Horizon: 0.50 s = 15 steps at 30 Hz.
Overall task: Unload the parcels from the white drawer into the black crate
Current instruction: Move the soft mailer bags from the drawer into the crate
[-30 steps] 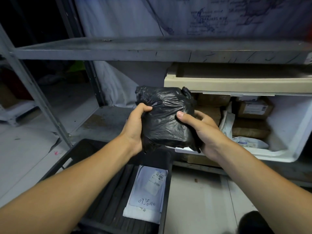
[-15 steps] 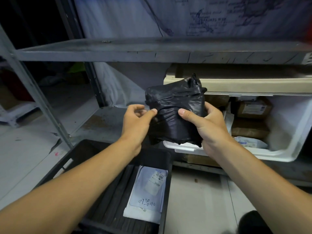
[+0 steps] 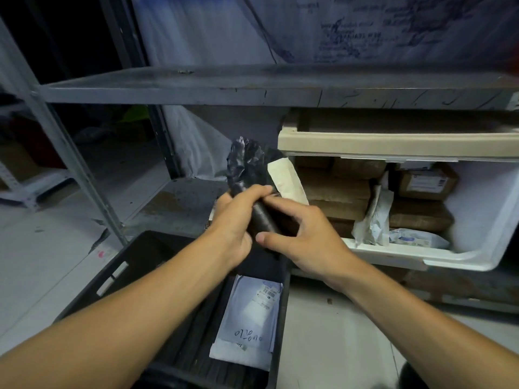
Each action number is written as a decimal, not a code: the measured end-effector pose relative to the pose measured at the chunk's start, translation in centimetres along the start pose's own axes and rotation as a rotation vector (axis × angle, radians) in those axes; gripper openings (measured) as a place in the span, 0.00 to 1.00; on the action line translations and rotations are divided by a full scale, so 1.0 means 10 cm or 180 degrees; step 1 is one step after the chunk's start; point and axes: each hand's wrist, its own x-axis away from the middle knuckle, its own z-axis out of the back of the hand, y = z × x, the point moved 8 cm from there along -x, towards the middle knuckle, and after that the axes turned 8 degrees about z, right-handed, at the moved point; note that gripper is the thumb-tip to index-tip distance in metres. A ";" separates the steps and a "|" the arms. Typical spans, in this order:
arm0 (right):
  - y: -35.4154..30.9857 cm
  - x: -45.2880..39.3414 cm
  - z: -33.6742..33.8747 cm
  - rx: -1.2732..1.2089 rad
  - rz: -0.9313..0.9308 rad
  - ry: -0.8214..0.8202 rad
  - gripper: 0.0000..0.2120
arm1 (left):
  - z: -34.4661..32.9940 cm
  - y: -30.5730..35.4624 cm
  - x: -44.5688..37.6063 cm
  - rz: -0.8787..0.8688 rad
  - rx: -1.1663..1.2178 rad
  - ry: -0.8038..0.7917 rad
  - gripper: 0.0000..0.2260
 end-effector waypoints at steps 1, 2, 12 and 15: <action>0.01 0.01 -0.03 -0.0158 -0.0071 -0.0054 0.24 | 0.07 0.00 -0.04 0.0112 0.0097 0.0047 0.32; 0.03 0.01 -0.04 -0.0313 -0.0151 -0.0001 0.21 | 0.12 0.00 -0.05 0.0220 0.0136 0.0024 0.36; 0.71 0.19 0.25 -0.1323 -0.1760 0.0838 0.37 | 0.38 -0.09 -0.12 0.0744 -0.0251 -0.0480 0.12; 0.71 0.18 0.12 -0.1798 -0.1807 0.0541 0.36 | 0.49 -0.19 -0.14 0.0863 -0.0388 -0.0569 0.14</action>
